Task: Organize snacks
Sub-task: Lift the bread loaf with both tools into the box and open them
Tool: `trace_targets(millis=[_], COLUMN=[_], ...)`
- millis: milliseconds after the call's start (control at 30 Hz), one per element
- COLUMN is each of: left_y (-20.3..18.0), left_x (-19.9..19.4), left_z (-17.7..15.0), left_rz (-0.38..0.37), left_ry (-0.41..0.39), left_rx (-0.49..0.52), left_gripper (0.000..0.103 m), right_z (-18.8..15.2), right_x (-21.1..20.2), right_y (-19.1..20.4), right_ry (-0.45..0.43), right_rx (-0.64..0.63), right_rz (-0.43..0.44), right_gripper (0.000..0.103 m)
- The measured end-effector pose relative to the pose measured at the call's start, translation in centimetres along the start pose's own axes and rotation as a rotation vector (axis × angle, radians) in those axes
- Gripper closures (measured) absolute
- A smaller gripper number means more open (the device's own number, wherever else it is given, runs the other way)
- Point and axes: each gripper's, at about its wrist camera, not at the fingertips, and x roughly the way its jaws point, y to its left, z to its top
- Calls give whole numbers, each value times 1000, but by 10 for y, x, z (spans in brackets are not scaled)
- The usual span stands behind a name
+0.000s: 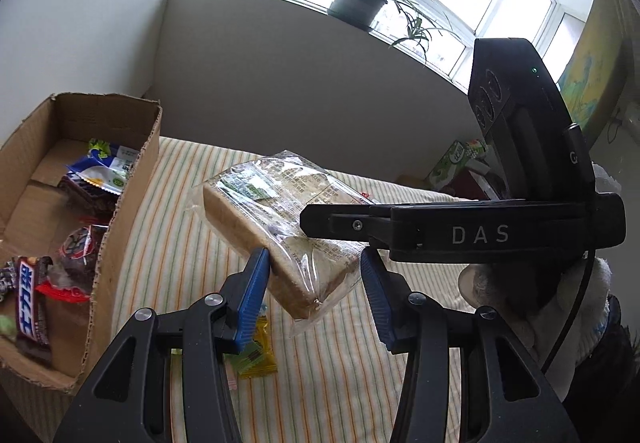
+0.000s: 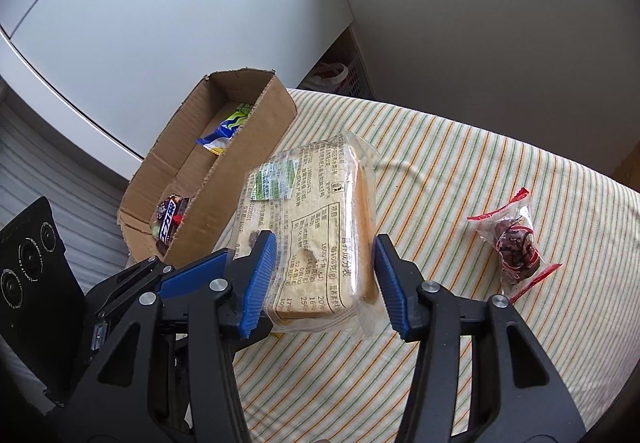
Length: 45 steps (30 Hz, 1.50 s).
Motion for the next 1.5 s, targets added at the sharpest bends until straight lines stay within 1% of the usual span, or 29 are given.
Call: trace_targets(millis=[300, 500, 600, 867, 1100, 1300, 1500], left_y=[8, 26, 36, 71, 96, 113, 121], left_x=[-37, -59, -65, -88, -100, -109, -111], left_z=[6, 1, -1, -8, -14, -17, -16], left_rz=[25, 55, 76, 114, 149, 177, 200], left_ry=[-89, -131, -139, -164, -170, -171, -169], left_rx=[10, -5, -9, -58, -94, -115, -120], left_gripper=[57, 57, 57, 57, 57, 57, 57], right_z=[10, 18, 22, 30, 36, 39, 42], right_x=[-13, 1, 12, 42, 70, 87, 99], right_y=[37, 68, 83, 124, 151, 165, 173], right_ry=[-41, -38, -27, 0, 25, 40, 47], right_rx=[-53, -91, -105, -153, -174, -194, -209], right_rz=[22, 37, 46, 57, 72, 86, 84], right_gripper=[51, 51, 51, 51, 51, 51, 51])
